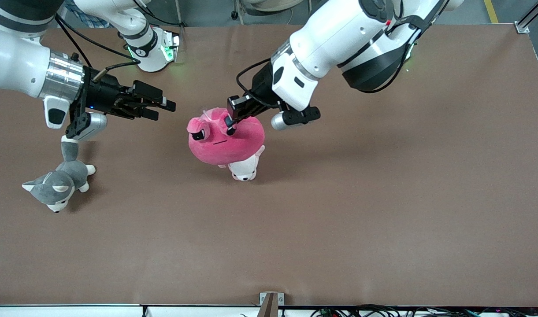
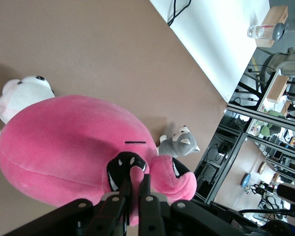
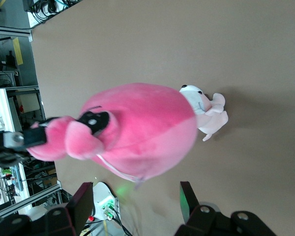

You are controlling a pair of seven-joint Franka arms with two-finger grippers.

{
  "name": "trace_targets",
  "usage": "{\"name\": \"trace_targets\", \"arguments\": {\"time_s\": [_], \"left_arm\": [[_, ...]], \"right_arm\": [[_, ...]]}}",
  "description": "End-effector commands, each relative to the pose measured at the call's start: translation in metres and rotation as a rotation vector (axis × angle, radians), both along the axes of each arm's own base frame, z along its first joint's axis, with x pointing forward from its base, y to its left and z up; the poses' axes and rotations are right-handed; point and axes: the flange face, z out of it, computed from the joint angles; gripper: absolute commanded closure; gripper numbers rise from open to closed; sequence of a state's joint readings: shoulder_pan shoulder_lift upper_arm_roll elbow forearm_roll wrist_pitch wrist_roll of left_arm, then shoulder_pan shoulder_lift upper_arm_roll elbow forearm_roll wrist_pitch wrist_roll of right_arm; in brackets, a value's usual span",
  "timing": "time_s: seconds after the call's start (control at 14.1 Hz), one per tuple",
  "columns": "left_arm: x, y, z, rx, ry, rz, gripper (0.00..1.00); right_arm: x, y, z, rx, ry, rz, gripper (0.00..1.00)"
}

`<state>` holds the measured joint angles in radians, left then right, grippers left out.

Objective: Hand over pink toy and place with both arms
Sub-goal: 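Grasp the pink plush with the right gripper beside the left gripper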

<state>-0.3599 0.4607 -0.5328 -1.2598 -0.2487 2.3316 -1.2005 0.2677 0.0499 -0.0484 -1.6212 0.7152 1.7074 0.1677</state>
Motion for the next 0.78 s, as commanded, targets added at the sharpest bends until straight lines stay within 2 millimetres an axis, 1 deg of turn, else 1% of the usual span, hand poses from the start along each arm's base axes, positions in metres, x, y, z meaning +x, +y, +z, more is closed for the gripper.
{"name": "trace_targets", "arguments": {"time_s": [0.0,0.21,0.35,0.49,0.57,0.71], "left_arm": [[-0.001,-0.010,0.003,-0.035,0.019,0.007,1.00],[-0.005,-0.017,0.001,-0.050,0.026,0.016,1.00],[-0.010,-0.022,0.000,-0.051,0.028,0.010,1.00],[-0.010,-0.022,0.000,-0.051,0.029,0.011,1.00],[-0.012,-0.024,0.002,-0.052,0.028,0.008,1.00],[-0.012,-0.024,0.002,-0.052,0.028,0.008,1.00]], "right_arm": [[0.006,0.017,0.010,0.015,0.029,-0.035,0.21],[0.009,0.022,0.008,0.014,0.029,-0.029,0.21],[0.011,0.029,-0.001,0.007,0.039,-0.019,0.21],[0.017,0.032,-0.004,0.003,0.007,-0.041,0.20],[0.019,0.037,-0.011,-0.001,0.016,-0.039,0.20],[0.020,0.037,-0.013,-0.001,0.020,-0.041,0.20]]}}
